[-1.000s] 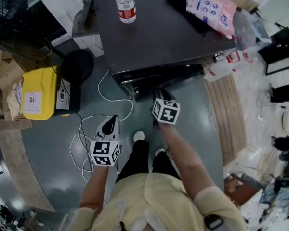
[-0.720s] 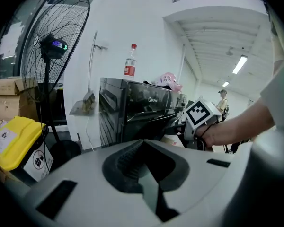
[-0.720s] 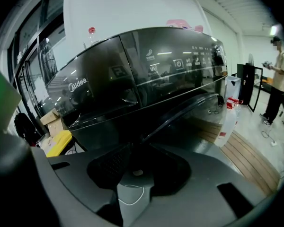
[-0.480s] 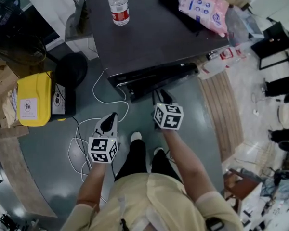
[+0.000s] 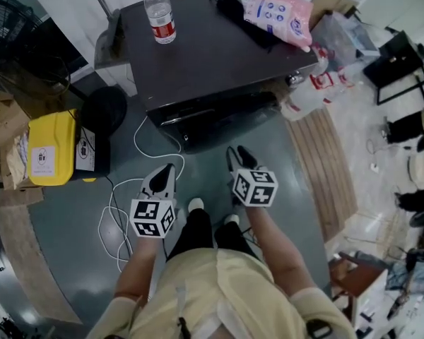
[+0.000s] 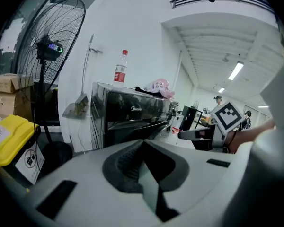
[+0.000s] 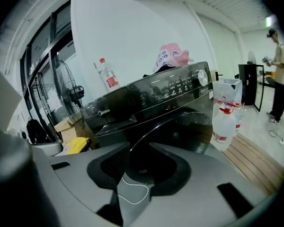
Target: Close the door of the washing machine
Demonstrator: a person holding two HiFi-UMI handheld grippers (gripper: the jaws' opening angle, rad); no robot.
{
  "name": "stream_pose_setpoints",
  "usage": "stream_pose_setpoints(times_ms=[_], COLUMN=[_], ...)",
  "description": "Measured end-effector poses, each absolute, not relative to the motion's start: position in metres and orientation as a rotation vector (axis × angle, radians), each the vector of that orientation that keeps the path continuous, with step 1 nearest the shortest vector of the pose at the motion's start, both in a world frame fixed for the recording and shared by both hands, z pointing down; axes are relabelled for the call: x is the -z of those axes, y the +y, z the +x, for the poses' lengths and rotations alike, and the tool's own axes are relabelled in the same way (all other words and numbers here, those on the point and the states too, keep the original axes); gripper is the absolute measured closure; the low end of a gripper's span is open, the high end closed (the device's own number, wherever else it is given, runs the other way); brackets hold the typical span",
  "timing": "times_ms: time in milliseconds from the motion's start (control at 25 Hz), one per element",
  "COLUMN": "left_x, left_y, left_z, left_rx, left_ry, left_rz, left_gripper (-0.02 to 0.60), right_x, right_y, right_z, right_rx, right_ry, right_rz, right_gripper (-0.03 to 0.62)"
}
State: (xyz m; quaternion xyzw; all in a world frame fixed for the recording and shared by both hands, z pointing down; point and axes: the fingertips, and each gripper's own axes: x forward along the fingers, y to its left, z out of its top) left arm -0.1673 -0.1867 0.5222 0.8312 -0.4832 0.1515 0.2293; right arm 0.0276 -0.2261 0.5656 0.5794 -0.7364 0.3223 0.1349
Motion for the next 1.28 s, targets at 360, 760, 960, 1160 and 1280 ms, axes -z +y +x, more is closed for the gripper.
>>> stream_pose_setpoints(times_ms=[360, 760, 960, 1160, 1280], left_x=[-0.506, -0.499, -0.499, -0.496, -0.494], left_y=[-0.155, -0.129, -0.125, -0.126, -0.130], left_z=[-0.140, -0.125, -0.125, -0.123, -0.122], left_rx=[-0.413, -0.381, -0.370, -0.355, -0.360], left_ry=[-1.352, -1.380, -1.391, -1.392, -1.396], left_rz=[2.290, 2.235, 2.194, 2.188, 2.179], left_gripper=[0.583, 0.583, 0.583, 0.583, 0.583], right_x=[-0.547, -0.521, -0.511, -0.504, -0.499], right_y=[-0.182, -0.146, -0.135, -0.133, -0.136], right_z=[0.066, 0.091, 0.099, 0.103, 0.102], right_rx=[-0.919, -0.803, -0.807, -0.793, -0.790], right_ry=[-2.172, -2.242, -2.260, -2.269, -2.277], right_rz=[1.660, 1.603, 1.597, 1.601, 1.612], right_gripper=[0.474, 0.563, 0.588, 0.589, 0.589])
